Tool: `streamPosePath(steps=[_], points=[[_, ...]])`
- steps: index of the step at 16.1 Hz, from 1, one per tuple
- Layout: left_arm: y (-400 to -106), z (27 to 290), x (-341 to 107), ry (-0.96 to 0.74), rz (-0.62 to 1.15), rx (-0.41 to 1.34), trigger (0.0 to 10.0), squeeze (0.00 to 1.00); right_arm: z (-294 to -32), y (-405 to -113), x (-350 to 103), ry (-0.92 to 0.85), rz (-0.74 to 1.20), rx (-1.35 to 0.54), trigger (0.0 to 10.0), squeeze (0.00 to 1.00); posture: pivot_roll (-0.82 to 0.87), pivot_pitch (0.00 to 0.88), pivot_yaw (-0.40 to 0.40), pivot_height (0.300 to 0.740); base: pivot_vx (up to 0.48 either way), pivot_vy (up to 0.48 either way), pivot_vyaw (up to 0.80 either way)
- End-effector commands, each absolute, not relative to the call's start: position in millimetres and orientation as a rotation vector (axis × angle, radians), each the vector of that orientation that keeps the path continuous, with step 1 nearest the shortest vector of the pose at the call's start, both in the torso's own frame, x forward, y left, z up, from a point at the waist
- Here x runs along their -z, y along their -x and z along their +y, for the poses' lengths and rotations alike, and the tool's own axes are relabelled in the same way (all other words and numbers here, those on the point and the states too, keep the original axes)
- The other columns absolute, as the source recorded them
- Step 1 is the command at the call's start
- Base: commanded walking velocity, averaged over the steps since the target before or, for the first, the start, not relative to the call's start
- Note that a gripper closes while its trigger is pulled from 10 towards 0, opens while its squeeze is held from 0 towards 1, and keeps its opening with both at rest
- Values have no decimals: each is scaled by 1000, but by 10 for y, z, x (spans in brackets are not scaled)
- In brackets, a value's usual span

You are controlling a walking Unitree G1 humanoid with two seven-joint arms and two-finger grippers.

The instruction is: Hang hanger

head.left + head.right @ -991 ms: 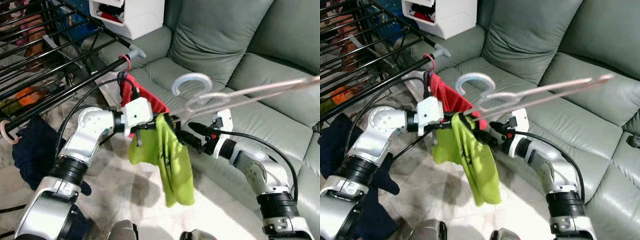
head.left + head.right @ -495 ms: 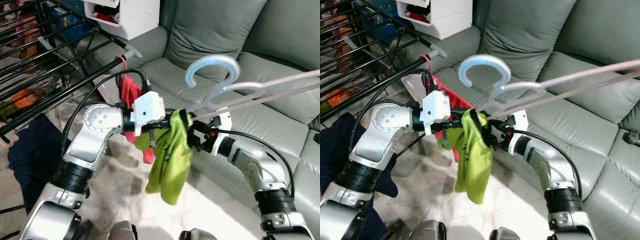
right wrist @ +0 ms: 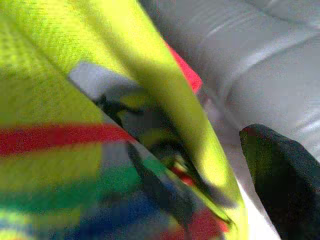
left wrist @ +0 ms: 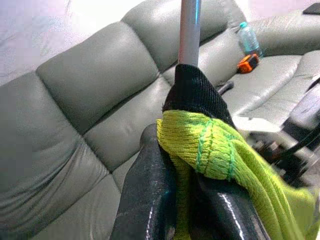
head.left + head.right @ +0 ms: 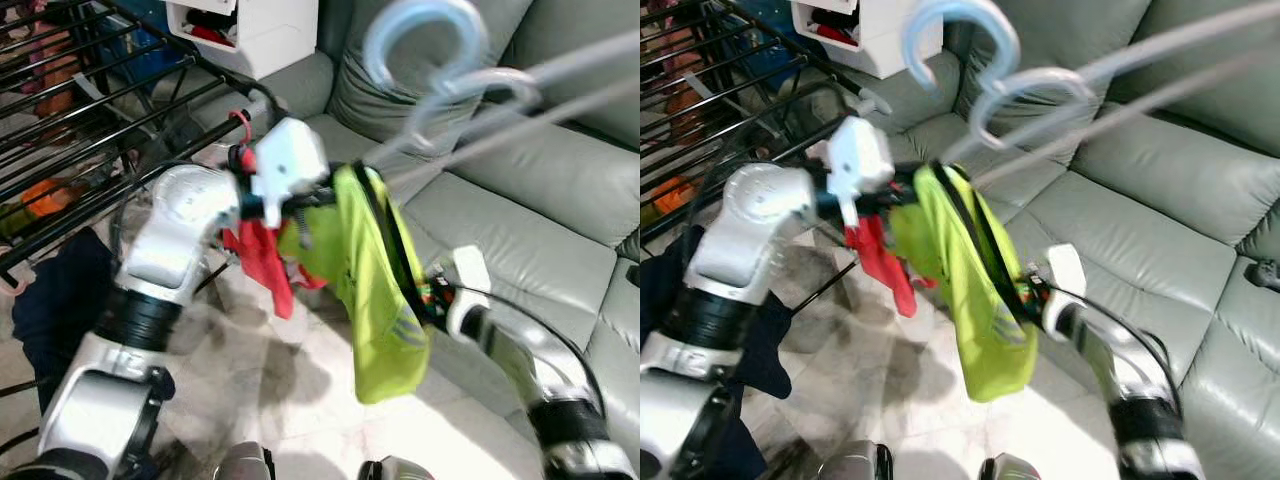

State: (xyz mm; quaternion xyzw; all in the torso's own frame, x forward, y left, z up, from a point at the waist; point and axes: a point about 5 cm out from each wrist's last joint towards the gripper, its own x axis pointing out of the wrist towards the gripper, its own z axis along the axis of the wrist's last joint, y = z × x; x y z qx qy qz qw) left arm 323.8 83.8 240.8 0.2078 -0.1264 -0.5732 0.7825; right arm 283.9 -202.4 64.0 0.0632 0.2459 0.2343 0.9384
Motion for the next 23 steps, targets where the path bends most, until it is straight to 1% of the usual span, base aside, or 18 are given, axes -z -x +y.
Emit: streamPosePath(steps=[1,2,3,5,7,9,10,12,13,15,18,21,22,23], points=[[-3311,992,-2710,-485,-390,1126,0,0,-2158,-2766,-633,-117,528,-437,6471,0,-42,43,8,740,0,0,0],[-3378,1093,-2651,-541,-366,1078,0,0,-2236,-2718,-695,-98,506,-439,4706,0,-51,42,11,740,0,0,0],[-3450,1193,-2559,-572,-332,1018,0,0,-2295,-2717,-781,-81,461,-436,0,0,-61,40,14,740,0,0,0],[-3524,1403,-2337,-611,-262,927,0,0,-2439,-2787,-991,-54,348,-364,0,0,-66,39,16,740,0,0,0],[-3564,1628,-2183,-583,-197,835,0,0,-2609,-2873,-1168,-27,244,-224,0,0,-70,39,16,740,0,0,0],[-3583,1800,-2103,-614,-156,784,0,0,-2763,-2926,-1268,14,195,-79,0,0,-69,35,10,740,0,0,0],[-3607,1954,-2070,-618,-126,717,0,0,-2852,-2963,-1399,43,118,14,0,0,-70,35,9,740,0,0,0],[-3601,2152,-2012,-598,-86,658,0,0,-3007,-3021,-1677,99,-15,183,0,0,-69,33,5,740,0,0,0],[-3598,2175,-1999,-595,-81,653,0,0,-3027,-3028,-1718,109,-34,206,0,0,-69,33,5,740,0,0,0],[-3523,2280,-1886,-542,-35,684,0,0,-3121,-3101,-1974,129,-139,308,0,0,-66,32,-2,740,0,0,0],[-3352,2280,-1722,-434,15,849,0,0,-3112,-3214,-2091,138,-173,310,0,0,-60,33,-9,740,0,0,0],[-3203,2357,-1470,-481,163,957,0,0,-3108,-3277,-2138,147,-196,310,0,0,-56,32,-11,740,0,0,0],[-3168,2378,-1395,-495,206,977,0,0,-3093,-3290,-2155,146,-205,296,0,0,-56,32,-11,740,0,0,0],[-3153,2412,-1310,-550,245,966,0,0,-3077,-3299,-2163,147,-212,283,0,0,-57,31,-11,740,0,0,0]])
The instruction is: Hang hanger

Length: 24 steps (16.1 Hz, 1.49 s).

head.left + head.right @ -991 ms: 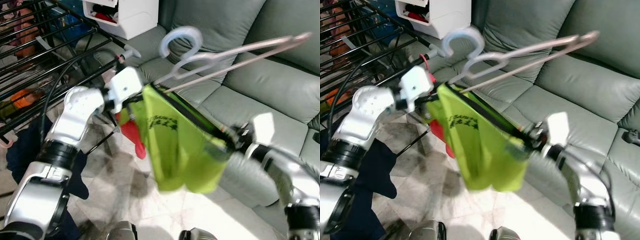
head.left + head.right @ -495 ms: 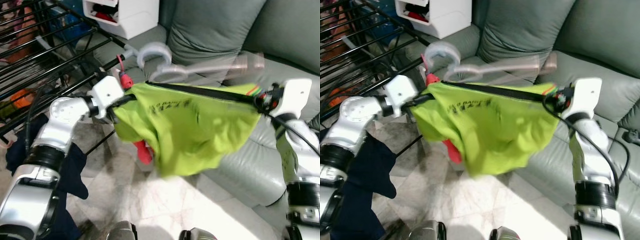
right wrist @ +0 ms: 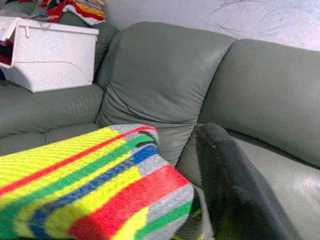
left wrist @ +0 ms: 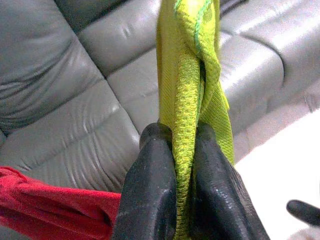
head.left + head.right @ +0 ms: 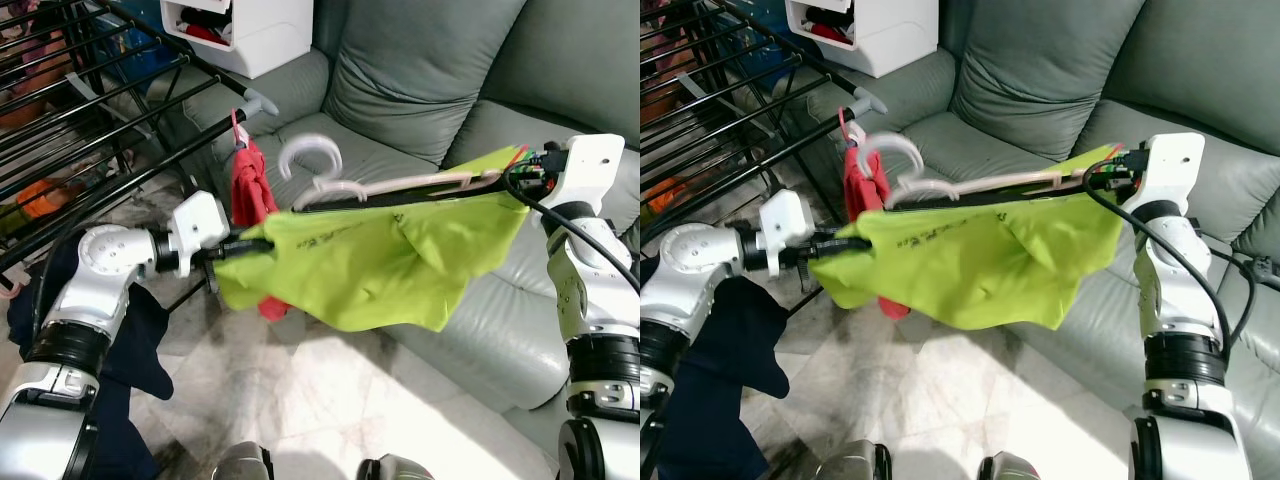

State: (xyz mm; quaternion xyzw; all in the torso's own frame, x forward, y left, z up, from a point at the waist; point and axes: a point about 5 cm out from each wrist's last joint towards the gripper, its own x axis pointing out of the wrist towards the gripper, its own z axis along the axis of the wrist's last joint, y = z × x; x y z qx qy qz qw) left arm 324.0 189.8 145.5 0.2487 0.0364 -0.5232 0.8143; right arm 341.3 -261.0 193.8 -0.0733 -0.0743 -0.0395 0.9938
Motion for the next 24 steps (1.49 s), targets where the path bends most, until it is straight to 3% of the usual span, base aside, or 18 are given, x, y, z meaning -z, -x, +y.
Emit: streamPosePath(steps=[1,4,8,10,12,14,17,20,24], points=[[-3151,2422,-1259,-580,271,959,0,0,-3066,-3304,-2163,143,-215,271,0,0,-62,32,-10,740,0,0,0],[-3175,2424,-1161,-693,340,926,0,0,-3044,-3320,-2152,150,-216,249,0,0,-65,33,-8,740,0,0,0],[-3341,2386,-1097,-858,382,722,0,0,-2922,-3411,-2122,167,-205,209,0,0,-70,33,-1,740,0,0,0],[-3421,2071,-1032,-583,328,584,0,0,-2618,-3599,-2074,185,-194,152,0,0,-75,32,3,740,0,0,0],[-3399,1872,-1007,-493,304,601,0,0,-2441,-3692,-2053,196,-188,122,0,0,-62,31,0,740,0,0,0],[-3365,1550,-1002,-328,272,574,0,0,-1926,-3875,-2099,232,-218,16,0,0,-47,32,-5,740,0,0,0],[-3412,1463,-1110,-120,253,413,0,0,-1528,-3966,-2088,227,-201,-103,0,0,-33,31,-12,740,0,0,0],[-3366,1378,-1224,-51,245,393,0,0,-1345,-3949,-1957,254,-165,-216,0,0,-27,33,-19,740,0,0,0],[-3376,1355,-1228,11,266,270,0,0,-880,-3679,-1589,253,-37,-653,0,0,-42,33,-8,740,0,0,0]])
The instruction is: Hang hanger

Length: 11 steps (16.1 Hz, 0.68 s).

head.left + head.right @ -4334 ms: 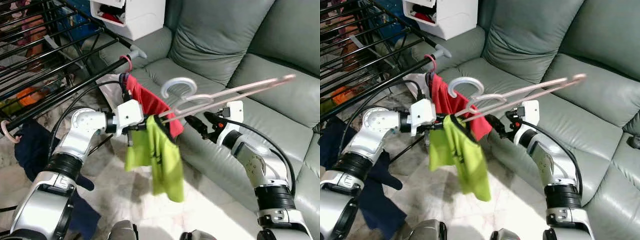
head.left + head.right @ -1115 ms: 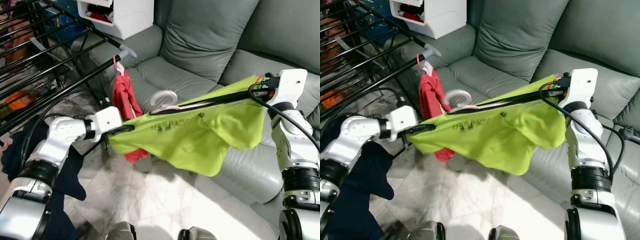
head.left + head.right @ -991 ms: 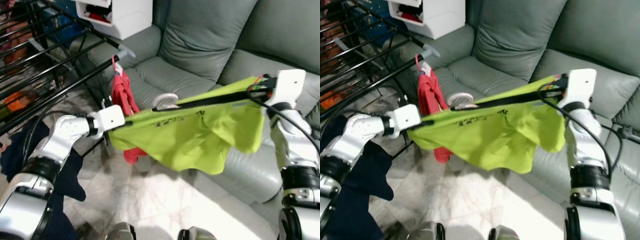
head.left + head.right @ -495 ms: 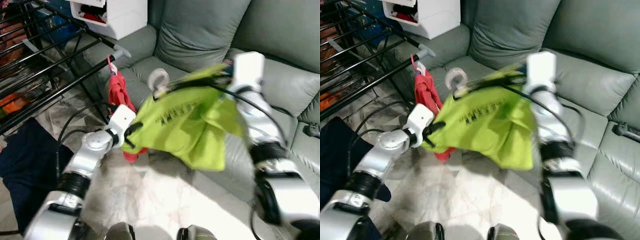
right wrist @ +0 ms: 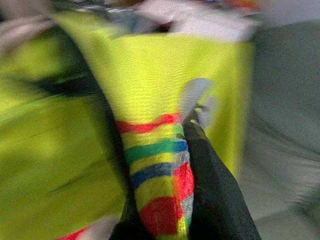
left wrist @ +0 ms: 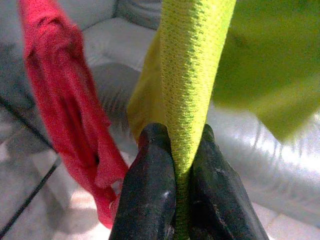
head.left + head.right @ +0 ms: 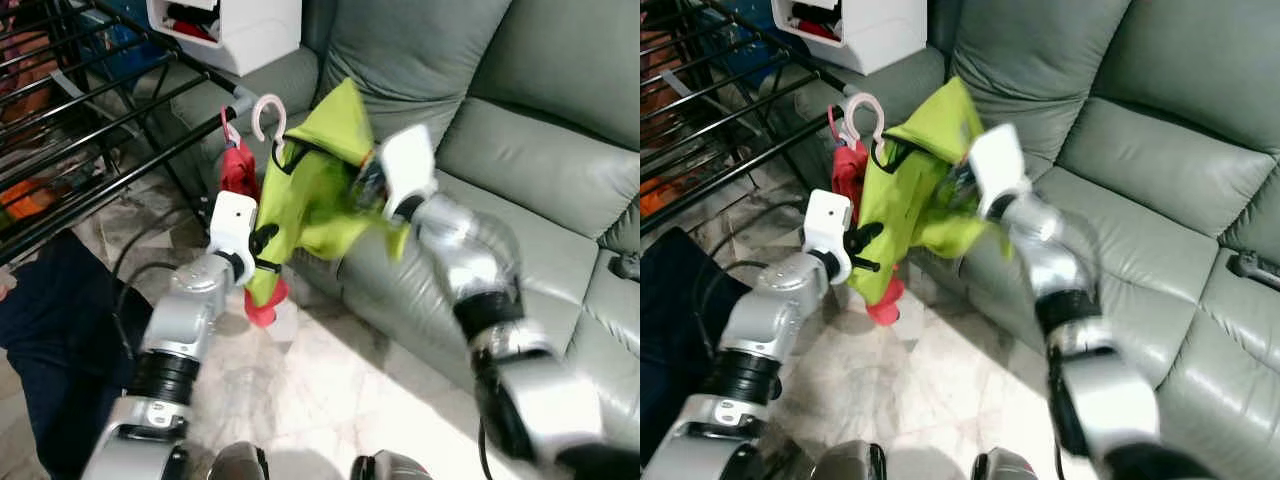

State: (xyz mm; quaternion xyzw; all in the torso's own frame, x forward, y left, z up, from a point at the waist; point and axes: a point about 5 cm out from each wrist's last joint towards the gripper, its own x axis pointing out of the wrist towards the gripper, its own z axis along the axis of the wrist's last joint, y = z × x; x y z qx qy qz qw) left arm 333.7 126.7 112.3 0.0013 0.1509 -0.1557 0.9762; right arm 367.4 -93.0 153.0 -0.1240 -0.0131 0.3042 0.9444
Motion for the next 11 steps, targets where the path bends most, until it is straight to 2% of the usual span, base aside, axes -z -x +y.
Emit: streamPosePath(steps=[1,2,5,7,8,9,10,11], points=[[-3391,1360,-1252,24,265,247,0,0,-781,-3555,-1486,270,-9,-772,0,0,-44,32,-7,740,0,0,0],[-3402,1356,-1280,25,259,241,0,0,-705,-3431,-1411,278,5,-875,0,0,-44,32,-6,740,0,0,0],[-3403,1357,-1296,30,265,234,0,0,-577,-3238,-1383,199,24,-1022,0,0,-42,28,-3,740,0,0,0],[-3407,1371,-1283,40,273,224,0,0,-473,-2953,-1299,204,95,-1213,0,0,-43,19,0,740,0,0,0],[-3412,1374,-1279,41,273,225,0,0,-473,-2918,-1235,238,108,-1211,4510,0,-43,19,0,740,0,0,0],[-3420,1378,-1277,45,268,232,0,0,-533,-2951,-1113,323,113,-1127,10000,0,-42,13,-2,740,0,0,0],[-3422,1379,-1278,46,266,235,0,0,-555,-2969,-1088,337,112,-1097,10000,0,-42,13,-2,740,0,0,0],[-3433,1389,-1280,24,258,251,0,0,-710,-3074,-1035,282,136,-910,10000,1000,-30,11,-26,740,0,0,0]])
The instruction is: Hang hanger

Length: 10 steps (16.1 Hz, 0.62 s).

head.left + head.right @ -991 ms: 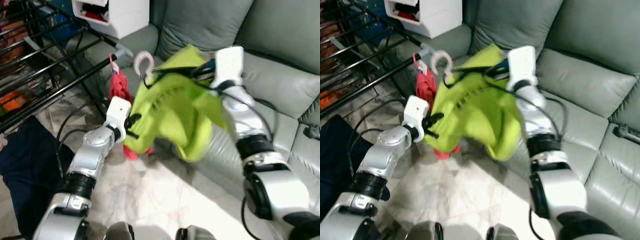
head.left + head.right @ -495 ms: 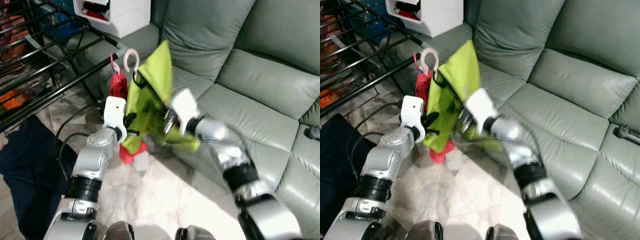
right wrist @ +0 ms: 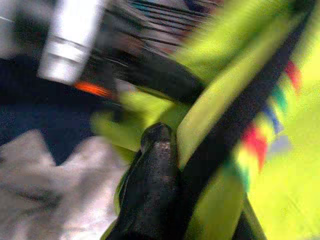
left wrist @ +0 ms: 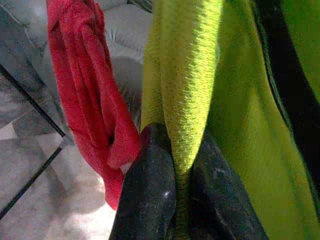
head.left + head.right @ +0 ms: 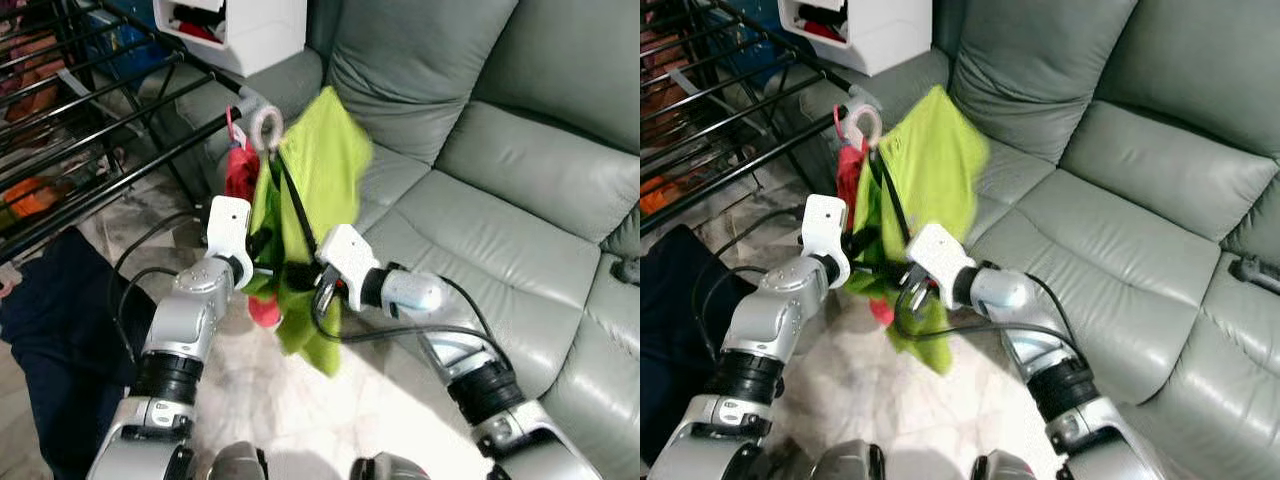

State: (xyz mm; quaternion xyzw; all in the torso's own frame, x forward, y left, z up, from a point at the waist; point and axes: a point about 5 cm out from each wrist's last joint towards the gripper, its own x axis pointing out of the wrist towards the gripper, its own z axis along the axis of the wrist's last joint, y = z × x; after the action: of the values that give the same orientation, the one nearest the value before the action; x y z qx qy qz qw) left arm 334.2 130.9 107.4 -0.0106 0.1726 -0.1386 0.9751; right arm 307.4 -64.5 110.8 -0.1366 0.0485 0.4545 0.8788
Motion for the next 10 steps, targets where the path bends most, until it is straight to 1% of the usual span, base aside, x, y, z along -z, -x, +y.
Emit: streamPosePath(steps=[1,2,4,5,6,8,10], points=[[-3440,1397,-1286,1,247,278,0,0,-818,-3098,-1021,256,134,-819,10000,1000,-30,11,-26,740,0,0,0],[-3446,1428,-1293,-25,241,290,0,0,-901,-3051,-1022,252,142,-812,10000,1000,-30,11,-26,740,0,0,0],[-3460,1526,-1300,-54,238,288,0,0,-1083,-2907,-968,315,180,-872,10000,1000,-39,16,-27,740,0,0,0],[-3462,1563,-1289,-96,234,302,0,0,-1157,-2824,-961,369,181,-932,10000,1000,-47,18,-25,740,0,0,0],[-3451,1561,-1278,-129,231,356,0,0,-1216,-2753,-985,411,173,-990,10000,1000,-54,21,-28,740,0,0,0],[-3391,1517,-1306,-202,199,519,0,0,-1258,-2620,-1114,362,182,-1109,10000,1000,-63,24,-26,740,0,0,0],[-3317,1506,-1351,-267,167,681,0,0,-1333,-2600,-1312,323,160,-1153,10000,1000,-63,24,-26,740,0,0,0]])
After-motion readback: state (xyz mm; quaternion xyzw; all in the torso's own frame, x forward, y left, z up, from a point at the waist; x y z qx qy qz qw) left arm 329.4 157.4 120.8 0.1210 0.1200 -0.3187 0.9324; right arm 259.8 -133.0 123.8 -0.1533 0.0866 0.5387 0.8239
